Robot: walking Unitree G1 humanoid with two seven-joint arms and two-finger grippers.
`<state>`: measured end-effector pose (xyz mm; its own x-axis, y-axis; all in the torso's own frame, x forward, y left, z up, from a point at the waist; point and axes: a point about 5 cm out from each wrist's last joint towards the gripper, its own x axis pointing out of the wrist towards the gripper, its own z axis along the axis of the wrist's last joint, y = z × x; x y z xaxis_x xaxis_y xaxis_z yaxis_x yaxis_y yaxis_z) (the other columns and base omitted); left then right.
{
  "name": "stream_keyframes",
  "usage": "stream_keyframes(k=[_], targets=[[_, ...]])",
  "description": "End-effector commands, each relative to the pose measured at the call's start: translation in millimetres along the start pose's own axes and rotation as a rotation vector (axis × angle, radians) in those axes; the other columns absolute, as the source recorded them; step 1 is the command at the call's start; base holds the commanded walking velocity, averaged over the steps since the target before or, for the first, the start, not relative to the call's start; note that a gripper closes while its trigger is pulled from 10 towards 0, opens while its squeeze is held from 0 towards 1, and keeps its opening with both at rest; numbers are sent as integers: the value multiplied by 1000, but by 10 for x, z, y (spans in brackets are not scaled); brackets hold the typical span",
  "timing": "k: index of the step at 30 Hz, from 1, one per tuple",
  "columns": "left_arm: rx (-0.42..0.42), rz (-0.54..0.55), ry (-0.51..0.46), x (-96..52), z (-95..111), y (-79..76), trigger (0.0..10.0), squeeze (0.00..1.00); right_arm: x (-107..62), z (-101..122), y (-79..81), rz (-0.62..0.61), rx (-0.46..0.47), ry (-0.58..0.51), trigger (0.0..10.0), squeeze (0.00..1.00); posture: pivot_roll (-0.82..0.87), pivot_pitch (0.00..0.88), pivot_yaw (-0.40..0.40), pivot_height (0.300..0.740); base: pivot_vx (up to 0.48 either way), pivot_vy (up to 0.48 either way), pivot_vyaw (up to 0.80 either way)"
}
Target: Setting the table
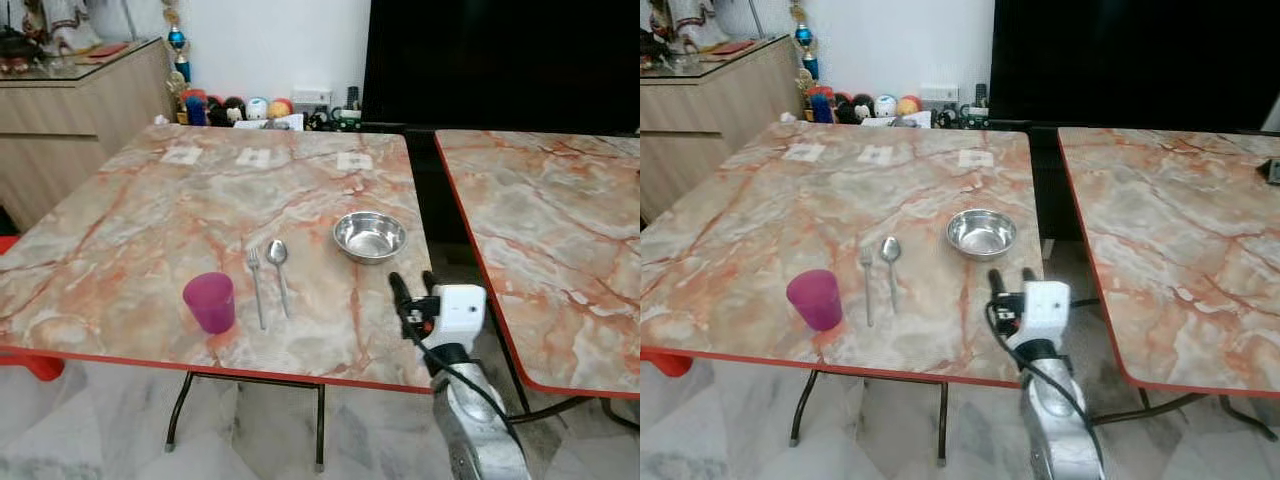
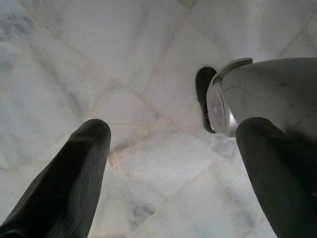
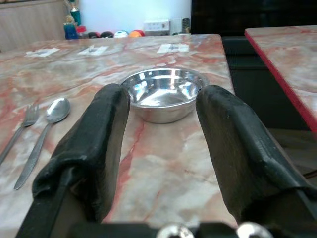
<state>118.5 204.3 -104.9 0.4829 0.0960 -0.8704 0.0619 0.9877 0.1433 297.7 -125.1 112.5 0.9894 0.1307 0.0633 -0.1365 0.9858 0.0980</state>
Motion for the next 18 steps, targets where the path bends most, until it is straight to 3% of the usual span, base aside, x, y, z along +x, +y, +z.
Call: stream_keyframes(k=[1, 15, 18], targets=[[-10, -41, 23, -8, -55, -103, 10000, 0, -4, 6, -26, -5, -10, -2, 10000, 0, -12, 0, -2, 740, 262, 0, 0], [-4, -48, 24, -9, -60, -110, 10000, 0, -2, 16, 21, 36, -39, -14, 10000, 0, -19, 0, -1, 740, 297, 0, 0], [-4, -50, 24, -9, -60, -114, 10000, 0, -1, 24, 30, 49, -48, -19, 10000, 0, -21, 0, -2, 740, 316, 0, 556]])
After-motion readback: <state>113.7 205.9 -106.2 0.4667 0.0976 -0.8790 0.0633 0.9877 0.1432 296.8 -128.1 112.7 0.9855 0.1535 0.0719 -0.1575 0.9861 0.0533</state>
